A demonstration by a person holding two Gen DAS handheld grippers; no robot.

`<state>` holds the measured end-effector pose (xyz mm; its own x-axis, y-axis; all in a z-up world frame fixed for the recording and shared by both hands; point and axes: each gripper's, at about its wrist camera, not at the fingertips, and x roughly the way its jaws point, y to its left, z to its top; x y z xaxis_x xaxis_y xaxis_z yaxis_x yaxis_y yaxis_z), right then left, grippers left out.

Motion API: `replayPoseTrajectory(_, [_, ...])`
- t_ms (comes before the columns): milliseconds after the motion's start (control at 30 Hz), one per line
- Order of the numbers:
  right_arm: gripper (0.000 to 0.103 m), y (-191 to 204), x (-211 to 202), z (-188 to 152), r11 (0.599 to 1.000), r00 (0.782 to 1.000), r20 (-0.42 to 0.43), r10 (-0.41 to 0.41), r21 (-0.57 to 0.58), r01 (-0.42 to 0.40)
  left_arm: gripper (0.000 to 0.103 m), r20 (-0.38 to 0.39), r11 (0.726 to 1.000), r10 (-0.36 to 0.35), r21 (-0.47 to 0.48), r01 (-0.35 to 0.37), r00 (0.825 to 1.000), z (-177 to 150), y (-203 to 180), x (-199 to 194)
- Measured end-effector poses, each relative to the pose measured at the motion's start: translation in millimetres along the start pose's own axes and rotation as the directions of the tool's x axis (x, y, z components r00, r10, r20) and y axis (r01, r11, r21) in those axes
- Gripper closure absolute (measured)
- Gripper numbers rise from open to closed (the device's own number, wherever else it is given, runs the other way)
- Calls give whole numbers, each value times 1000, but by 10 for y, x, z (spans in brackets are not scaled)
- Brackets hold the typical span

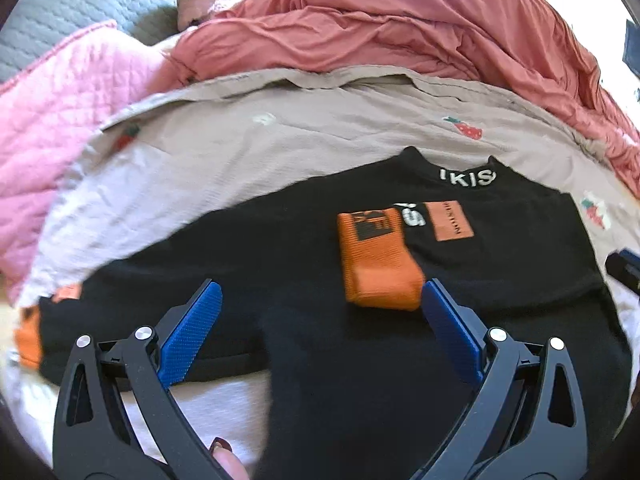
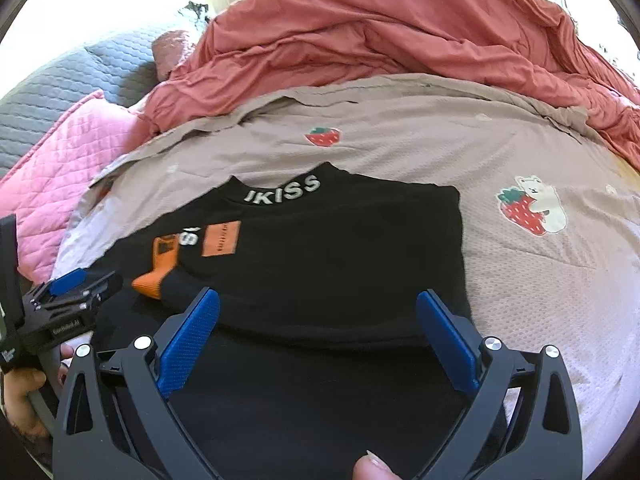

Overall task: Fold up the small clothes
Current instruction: 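Withdraw the right tool from the folded sleeve, then move the left tool to the other orange cuff and grasp it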

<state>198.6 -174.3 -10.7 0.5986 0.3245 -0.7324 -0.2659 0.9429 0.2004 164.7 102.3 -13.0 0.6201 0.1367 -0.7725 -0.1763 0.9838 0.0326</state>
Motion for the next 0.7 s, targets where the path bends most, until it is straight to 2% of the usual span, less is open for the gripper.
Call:
replayPoseTrajectory(267, [5,287,-77,68,999,999,17,42,-23,-42,9,18,997,79,20,-80,997,-89,296,-218])
replayPoseTrajectory(500, [5,662,-110,73,995,997,19,70,-77,-69,9,1,993,93,-79,-92,996,-254,705,-293])
replayPoseTrajectory(700, [5,1023,-55,11,988,996,0,93,-126,-92,9,-44,966,150,-207,-156,988,-490,1252,-333])
